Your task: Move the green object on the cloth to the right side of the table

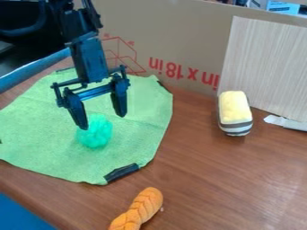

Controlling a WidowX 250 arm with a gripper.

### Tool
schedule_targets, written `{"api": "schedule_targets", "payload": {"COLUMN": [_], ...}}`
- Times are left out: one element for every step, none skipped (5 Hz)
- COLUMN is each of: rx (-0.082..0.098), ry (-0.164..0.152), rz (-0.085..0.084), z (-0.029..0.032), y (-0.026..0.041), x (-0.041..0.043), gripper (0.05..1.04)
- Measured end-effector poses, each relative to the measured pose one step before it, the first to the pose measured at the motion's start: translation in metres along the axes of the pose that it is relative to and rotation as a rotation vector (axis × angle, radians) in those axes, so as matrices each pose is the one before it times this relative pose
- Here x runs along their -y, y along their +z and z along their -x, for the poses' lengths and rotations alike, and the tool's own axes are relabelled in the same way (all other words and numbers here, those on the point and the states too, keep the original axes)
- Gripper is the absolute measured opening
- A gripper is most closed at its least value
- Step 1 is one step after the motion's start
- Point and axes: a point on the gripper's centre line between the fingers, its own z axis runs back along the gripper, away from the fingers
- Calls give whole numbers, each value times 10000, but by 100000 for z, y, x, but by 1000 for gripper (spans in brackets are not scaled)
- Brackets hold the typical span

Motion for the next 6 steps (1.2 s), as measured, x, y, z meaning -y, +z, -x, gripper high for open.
{"api": "schedule_targets", "payload": {"rx": [154,-256,-79,-215,-239,-75], "ry": [87,-89,-36,-77,-19,210], "rz": [159,90,245,45,82,89], "z": [248,505,562,479,446,402], "y": [-709,-314,-695,-295,-647,-652], "x": [84,239,177,106,187,60], "gripper": [1001,1001,1001,1001,972,700]}}
